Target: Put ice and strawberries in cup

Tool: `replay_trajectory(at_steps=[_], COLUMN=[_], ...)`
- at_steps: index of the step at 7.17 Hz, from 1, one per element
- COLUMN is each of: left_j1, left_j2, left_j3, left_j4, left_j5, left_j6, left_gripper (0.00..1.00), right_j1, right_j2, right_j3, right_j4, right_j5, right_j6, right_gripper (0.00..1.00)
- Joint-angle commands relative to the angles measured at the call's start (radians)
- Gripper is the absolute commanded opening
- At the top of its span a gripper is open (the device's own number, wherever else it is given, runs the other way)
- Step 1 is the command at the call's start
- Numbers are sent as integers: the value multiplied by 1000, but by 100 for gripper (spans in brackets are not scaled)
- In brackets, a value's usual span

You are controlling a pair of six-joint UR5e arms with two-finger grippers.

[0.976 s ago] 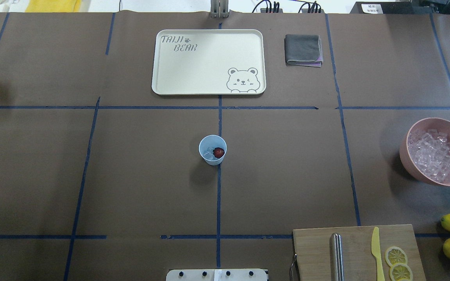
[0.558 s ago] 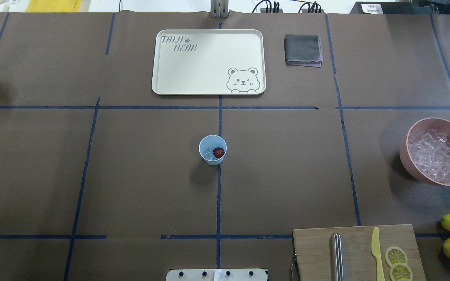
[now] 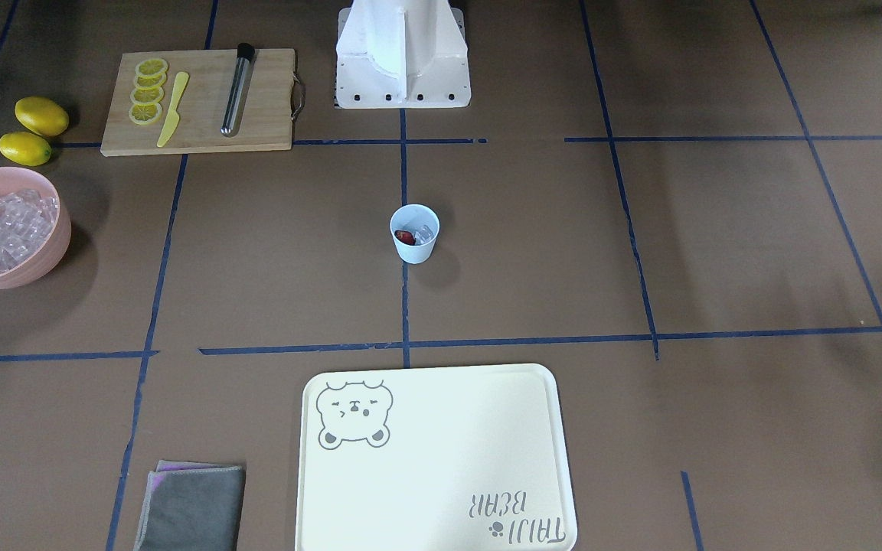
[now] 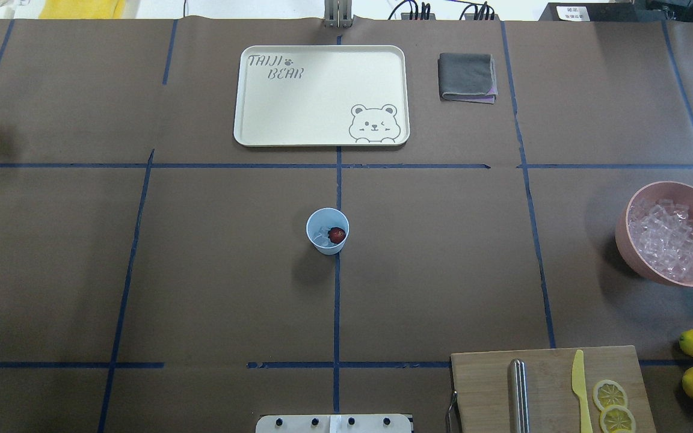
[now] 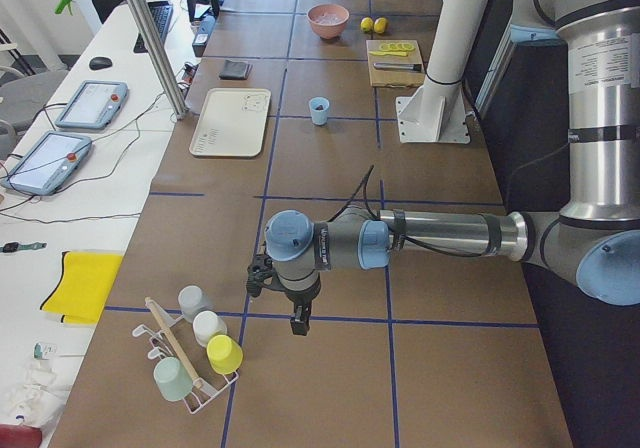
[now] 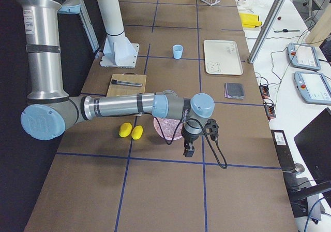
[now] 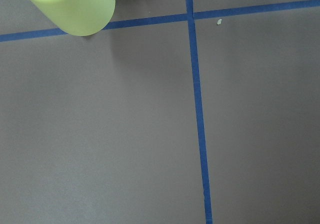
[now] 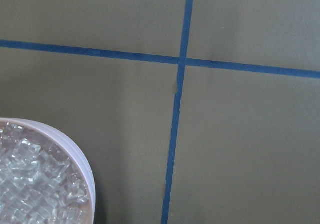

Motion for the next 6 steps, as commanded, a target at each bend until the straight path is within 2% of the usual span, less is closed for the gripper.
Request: replay_trajectory(at_steps=[1,6], left_j1=[0,2], left_j2=[0,0], left_j3=[1,3], left_j4=[0,3], left_j5=[0,0], left_j6=[0,2], left_gripper=[100,100], right_j1=[19,23], right_j2=[-11,-16], right_j3=[0,2], right_j4=[1,14], right_j5=[-1,-1], right_j6=[18,18], right_gripper=[100,100])
